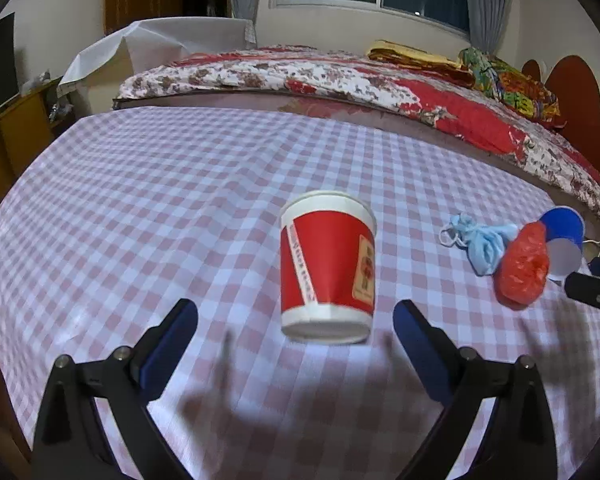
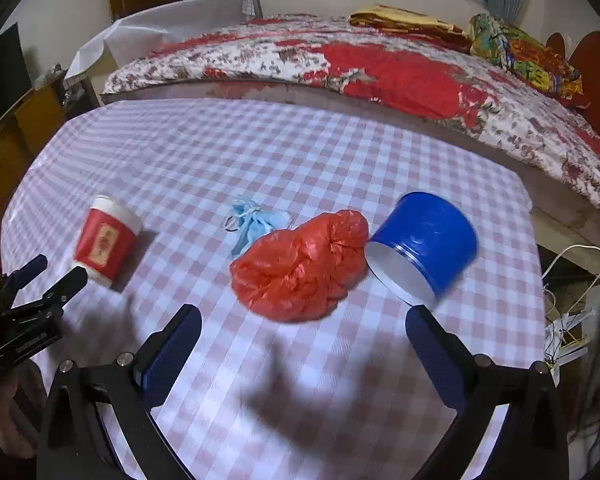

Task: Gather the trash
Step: 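Grasp the red paper cup with the left tool while the right tool grasps the red plastic bag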

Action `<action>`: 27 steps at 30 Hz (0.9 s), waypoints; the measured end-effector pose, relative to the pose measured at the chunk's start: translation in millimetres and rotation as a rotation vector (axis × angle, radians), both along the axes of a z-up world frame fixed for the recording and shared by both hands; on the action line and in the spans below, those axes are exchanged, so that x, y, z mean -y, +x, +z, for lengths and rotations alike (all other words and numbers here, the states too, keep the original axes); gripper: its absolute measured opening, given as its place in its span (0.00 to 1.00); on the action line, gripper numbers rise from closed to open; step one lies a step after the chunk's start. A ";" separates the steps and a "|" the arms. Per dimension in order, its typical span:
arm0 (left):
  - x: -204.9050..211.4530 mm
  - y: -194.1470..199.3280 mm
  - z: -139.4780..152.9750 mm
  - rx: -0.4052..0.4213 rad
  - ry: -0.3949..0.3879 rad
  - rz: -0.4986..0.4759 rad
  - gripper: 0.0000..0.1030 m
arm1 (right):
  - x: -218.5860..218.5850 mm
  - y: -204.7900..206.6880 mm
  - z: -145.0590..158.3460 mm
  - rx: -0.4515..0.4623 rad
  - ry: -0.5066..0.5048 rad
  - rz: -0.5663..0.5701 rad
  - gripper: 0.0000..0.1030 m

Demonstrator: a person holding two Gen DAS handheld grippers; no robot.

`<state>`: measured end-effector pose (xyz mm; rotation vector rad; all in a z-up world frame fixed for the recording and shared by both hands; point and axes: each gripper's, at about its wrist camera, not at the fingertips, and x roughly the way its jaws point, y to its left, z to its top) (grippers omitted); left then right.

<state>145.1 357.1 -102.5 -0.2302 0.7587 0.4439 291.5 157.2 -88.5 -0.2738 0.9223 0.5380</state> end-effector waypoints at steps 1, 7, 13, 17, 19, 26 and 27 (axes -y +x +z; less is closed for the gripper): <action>-1.3 4.2 -2.3 -0.006 -0.001 -0.003 0.95 | -3.5 5.6 -5.5 -0.007 -0.002 -0.002 1.00; -4.4 22.2 -10.9 -0.031 -0.011 -0.020 0.92 | -18.0 27.7 -29.1 -0.040 -0.009 -0.008 1.00; -9.9 33.1 -20.4 -0.054 -0.039 -0.030 0.83 | -21.8 40.8 -46.8 -0.074 0.005 -0.013 1.00; -8.5 34.1 -22.7 -0.063 -0.032 -0.047 0.74 | -19.8 39.4 -50.1 -0.092 0.038 0.003 0.82; -8.0 33.7 -22.4 -0.059 -0.038 -0.056 0.60 | -19.1 38.9 -51.5 -0.107 0.048 0.004 0.68; -5.6 26.4 -13.0 -0.020 -0.047 -0.063 0.58 | -12.7 27.0 -42.8 -0.095 0.091 0.039 0.43; -4.8 25.8 -11.4 -0.016 -0.049 -0.065 0.58 | -11.5 24.2 -39.9 -0.087 0.094 0.044 0.43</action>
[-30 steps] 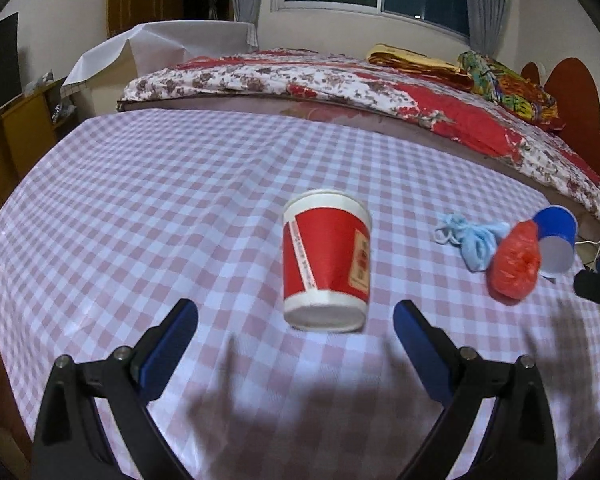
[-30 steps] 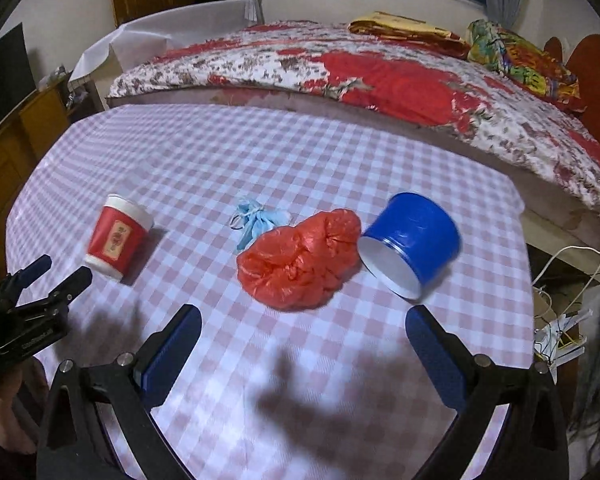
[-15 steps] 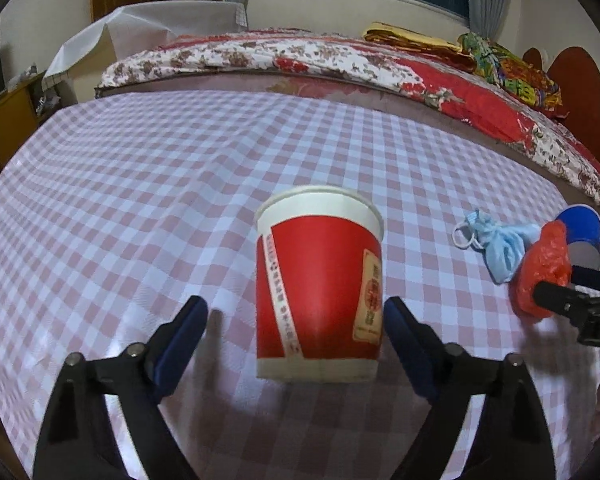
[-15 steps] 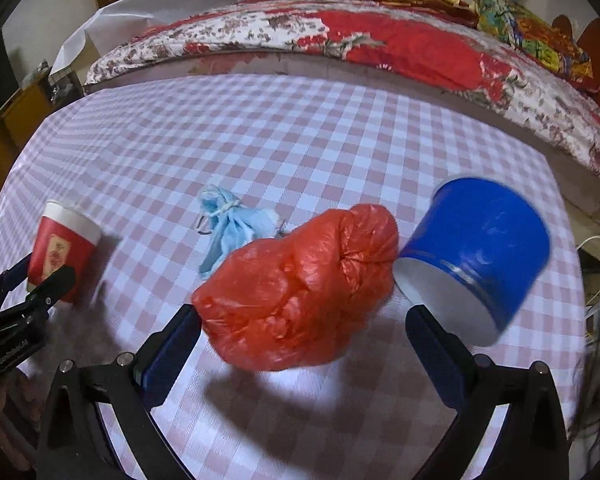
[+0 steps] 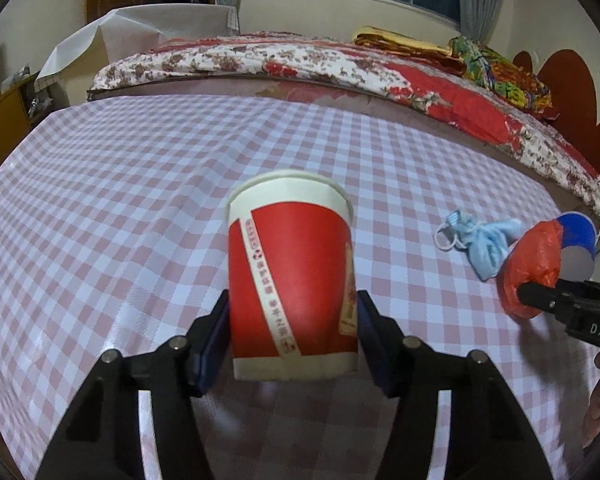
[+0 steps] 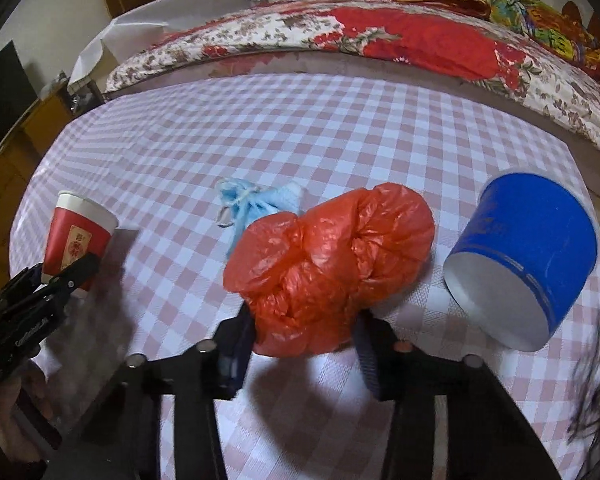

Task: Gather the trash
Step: 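Grasp the red paper cup with the left tool while the right tool grasps the red plastic bag, then carry the red cup and red bag in both tools over the black bin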

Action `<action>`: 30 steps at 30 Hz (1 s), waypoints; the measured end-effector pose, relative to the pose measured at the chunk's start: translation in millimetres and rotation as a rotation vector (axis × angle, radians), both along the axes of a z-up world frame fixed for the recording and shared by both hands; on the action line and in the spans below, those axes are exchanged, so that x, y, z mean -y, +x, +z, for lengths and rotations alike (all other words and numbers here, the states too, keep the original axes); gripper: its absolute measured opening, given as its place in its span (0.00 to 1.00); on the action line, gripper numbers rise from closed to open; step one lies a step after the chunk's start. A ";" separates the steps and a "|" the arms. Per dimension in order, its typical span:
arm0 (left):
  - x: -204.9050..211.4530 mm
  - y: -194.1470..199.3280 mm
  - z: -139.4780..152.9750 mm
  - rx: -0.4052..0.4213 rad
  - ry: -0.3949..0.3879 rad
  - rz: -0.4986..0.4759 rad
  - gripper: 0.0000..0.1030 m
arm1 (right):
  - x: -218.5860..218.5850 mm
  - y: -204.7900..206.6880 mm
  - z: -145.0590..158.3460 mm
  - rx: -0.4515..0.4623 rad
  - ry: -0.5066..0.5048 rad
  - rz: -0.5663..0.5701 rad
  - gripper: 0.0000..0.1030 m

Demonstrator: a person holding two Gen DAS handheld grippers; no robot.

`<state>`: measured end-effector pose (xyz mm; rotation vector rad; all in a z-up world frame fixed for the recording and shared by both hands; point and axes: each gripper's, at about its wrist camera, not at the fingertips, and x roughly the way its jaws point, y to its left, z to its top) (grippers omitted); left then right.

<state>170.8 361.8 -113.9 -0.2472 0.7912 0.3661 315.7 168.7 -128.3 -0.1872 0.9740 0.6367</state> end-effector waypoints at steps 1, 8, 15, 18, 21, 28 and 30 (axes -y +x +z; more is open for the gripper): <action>1.5 -1.1 1.4 0.004 -0.001 -0.003 0.58 | 0.8 -2.6 3.2 0.008 0.004 0.005 0.43; 13.7 -10.2 8.6 0.016 0.001 -0.018 0.58 | 14.9 -25.3 22.7 0.052 0.019 0.029 0.41; 32.5 -19.9 12.9 0.018 0.000 -0.044 0.58 | 43.6 -42.0 39.2 0.077 0.031 0.004 0.41; 42.2 -24.8 17.1 0.021 0.000 -0.059 0.58 | 62.9 -51.1 47.9 0.093 0.036 -0.017 0.41; 52.5 -29.8 21.6 0.027 0.003 -0.077 0.58 | 87.9 -60.5 58.1 0.112 0.043 -0.048 0.41; 82.1 -37.1 34.5 0.051 0.011 -0.124 0.58 | 155.2 -81.9 79.6 0.156 0.057 -0.145 0.41; 92.6 -37.0 38.4 0.057 0.016 -0.145 0.58 | 174.9 -88.4 84.5 0.170 0.057 -0.174 0.41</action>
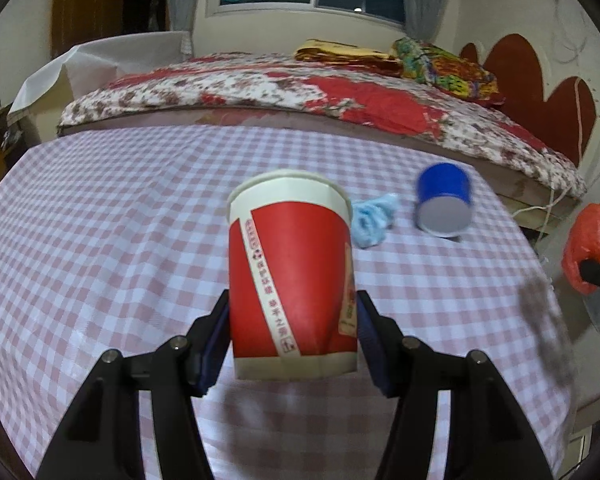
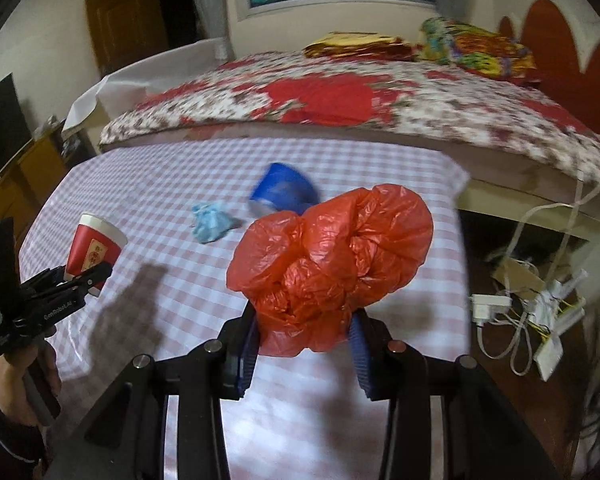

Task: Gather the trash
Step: 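Carry the red cup and red bag in both tools over the black bin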

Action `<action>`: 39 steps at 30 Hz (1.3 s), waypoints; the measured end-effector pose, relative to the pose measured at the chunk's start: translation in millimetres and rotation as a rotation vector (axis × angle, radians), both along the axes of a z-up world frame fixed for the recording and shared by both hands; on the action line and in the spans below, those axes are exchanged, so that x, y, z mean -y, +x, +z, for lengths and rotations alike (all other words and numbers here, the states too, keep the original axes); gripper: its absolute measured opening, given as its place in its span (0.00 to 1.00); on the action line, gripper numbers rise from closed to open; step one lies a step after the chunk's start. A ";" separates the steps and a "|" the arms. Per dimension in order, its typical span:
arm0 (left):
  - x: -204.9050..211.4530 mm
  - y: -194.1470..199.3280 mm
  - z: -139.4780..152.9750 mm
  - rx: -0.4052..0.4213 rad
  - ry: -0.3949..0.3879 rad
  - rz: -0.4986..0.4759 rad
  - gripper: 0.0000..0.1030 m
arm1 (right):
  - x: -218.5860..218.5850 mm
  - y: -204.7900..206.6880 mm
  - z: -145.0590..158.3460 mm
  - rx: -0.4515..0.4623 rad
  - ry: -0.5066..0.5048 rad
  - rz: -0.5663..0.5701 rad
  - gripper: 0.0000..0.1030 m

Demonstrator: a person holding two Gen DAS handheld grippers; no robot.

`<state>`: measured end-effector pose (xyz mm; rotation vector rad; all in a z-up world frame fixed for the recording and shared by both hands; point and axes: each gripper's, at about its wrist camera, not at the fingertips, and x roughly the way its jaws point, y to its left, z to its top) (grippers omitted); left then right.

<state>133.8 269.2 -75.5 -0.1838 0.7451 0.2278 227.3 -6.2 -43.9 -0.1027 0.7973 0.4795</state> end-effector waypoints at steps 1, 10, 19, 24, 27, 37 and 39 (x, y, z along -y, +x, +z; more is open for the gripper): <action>5.1 -0.5 1.7 0.002 0.002 -0.009 0.58 | 10.9 -3.3 2.6 0.006 0.002 -0.017 0.41; 44.5 3.3 16.5 0.021 0.033 -0.069 0.58 | 104.4 -28.1 15.8 0.042 0.012 -0.182 0.41; 100.9 8.0 22.9 0.031 0.059 -0.175 0.58 | 205.1 -55.4 8.6 0.029 0.023 -0.367 0.41; 142.4 12.7 23.6 0.029 0.061 -0.256 0.58 | 249.5 -72.7 3.8 0.021 0.022 -0.456 0.41; 167.7 14.6 24.4 0.029 0.053 -0.305 0.58 | 271.5 -84.6 -0.5 0.009 0.015 -0.496 0.41; 267.4 9.1 23.2 0.021 0.040 -0.520 0.58 | 322.5 -122.6 -25.1 -0.039 -0.031 -0.579 0.41; 286.8 6.5 22.4 0.019 0.044 -0.563 0.58 | 330.5 -129.3 -29.9 -0.048 -0.034 -0.591 0.41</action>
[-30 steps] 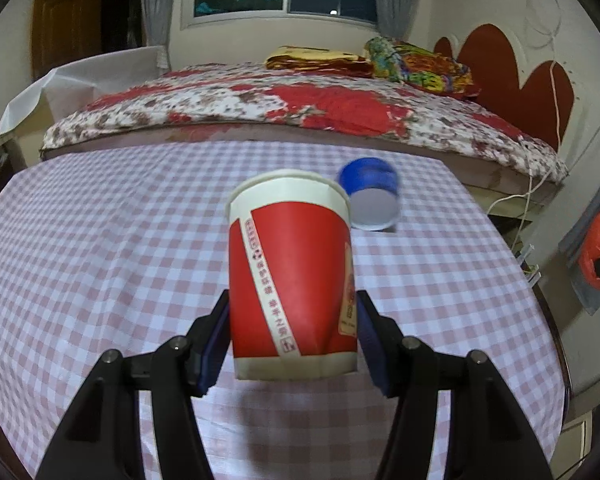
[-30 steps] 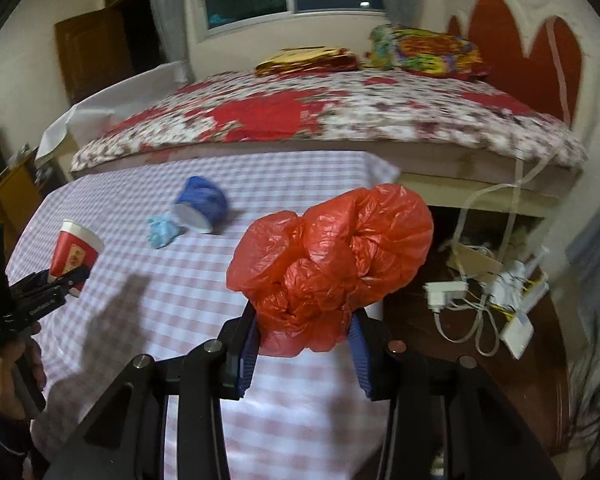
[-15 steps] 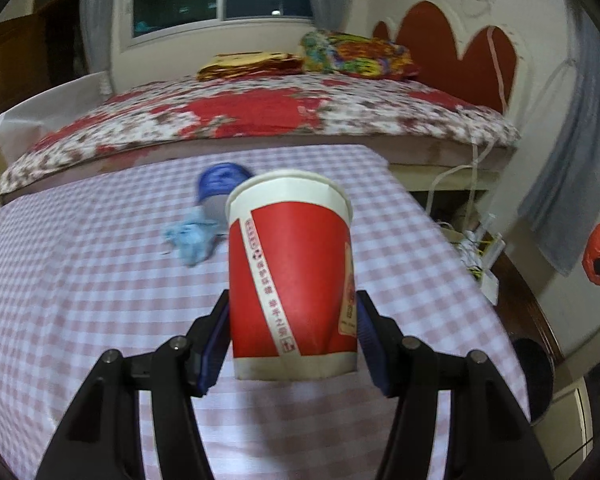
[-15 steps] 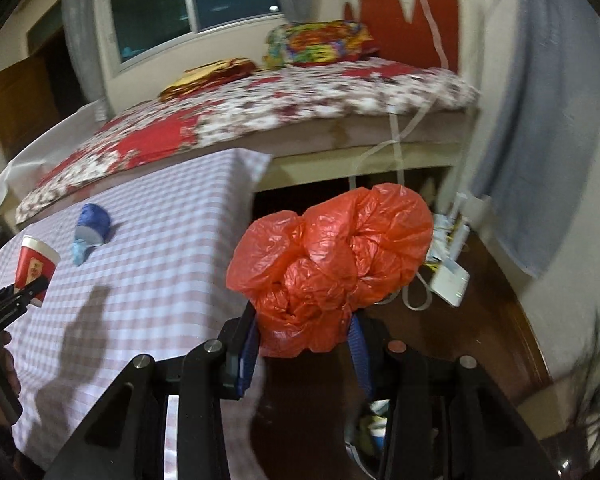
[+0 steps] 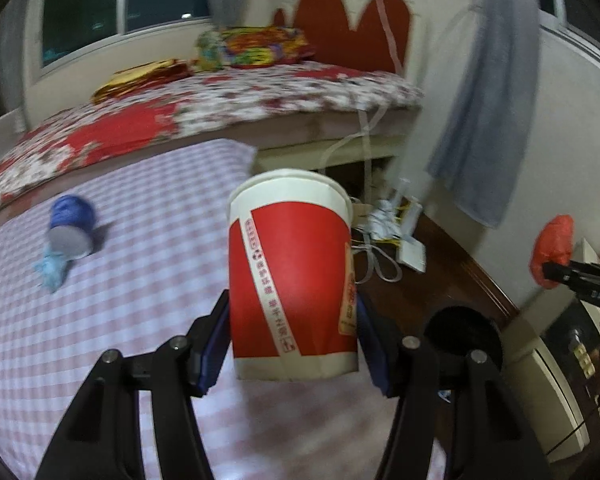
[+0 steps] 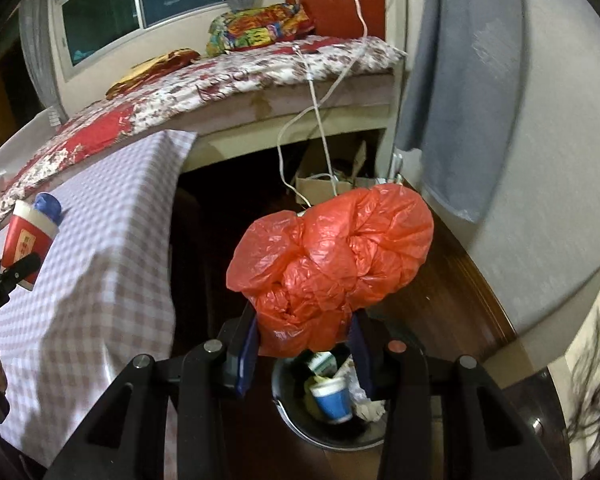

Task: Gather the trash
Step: 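Carry the red cup and red bag in both tools over the black bin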

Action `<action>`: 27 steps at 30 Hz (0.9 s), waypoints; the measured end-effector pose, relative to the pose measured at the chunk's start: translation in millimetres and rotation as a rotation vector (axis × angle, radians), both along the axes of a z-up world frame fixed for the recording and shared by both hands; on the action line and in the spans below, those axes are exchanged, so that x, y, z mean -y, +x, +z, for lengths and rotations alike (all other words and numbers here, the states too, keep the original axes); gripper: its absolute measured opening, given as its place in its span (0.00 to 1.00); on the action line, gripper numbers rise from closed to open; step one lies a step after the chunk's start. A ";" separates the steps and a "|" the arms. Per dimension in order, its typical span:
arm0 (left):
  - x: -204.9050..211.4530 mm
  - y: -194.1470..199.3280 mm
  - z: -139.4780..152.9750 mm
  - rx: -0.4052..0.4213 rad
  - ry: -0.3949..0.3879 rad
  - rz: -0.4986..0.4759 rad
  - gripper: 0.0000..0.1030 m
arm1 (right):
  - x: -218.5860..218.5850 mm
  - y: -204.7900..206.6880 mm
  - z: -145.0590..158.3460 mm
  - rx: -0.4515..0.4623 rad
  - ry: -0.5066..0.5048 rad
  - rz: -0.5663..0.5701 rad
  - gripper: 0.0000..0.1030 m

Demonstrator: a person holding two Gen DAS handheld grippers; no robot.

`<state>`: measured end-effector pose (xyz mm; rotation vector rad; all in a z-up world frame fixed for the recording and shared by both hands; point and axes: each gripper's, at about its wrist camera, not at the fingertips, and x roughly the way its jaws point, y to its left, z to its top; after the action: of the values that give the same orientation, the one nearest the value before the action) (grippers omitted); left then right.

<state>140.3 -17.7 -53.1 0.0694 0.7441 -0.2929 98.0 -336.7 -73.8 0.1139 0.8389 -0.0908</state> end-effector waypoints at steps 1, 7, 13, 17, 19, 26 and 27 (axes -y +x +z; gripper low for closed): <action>8.3 -0.9 -0.8 -0.002 0.001 -0.017 0.58 | 1.6 -2.3 -1.6 -0.003 0.000 -0.002 0.41; 59.6 -9.7 -6.6 -0.022 0.007 -0.119 0.58 | 14.0 -13.0 -14.6 -0.025 0.000 -0.012 0.41; 100.6 -19.0 -14.7 -0.041 0.026 -0.199 0.58 | 28.3 -22.1 -24.8 -0.044 0.016 -0.028 0.41; 120.2 -25.1 -20.7 -0.052 0.038 -0.240 0.58 | 36.0 -28.1 -32.9 -0.057 0.024 -0.038 0.41; 128.9 -25.9 -23.4 -0.061 0.044 -0.258 0.58 | 39.9 -30.3 -37.8 -0.066 0.029 -0.041 0.41; 156.1 -28.3 -36.7 -0.091 0.068 -0.303 0.58 | 51.4 -34.3 -54.3 -0.095 0.047 -0.051 0.41; 160.3 -28.0 -39.6 -0.098 0.071 -0.309 0.58 | 53.1 -34.6 -57.1 -0.099 0.051 -0.052 0.41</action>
<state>112.3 -178.0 -92.8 0.2397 0.8412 -0.5675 63.4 -389.8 -130.8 0.1800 0.9371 -0.1245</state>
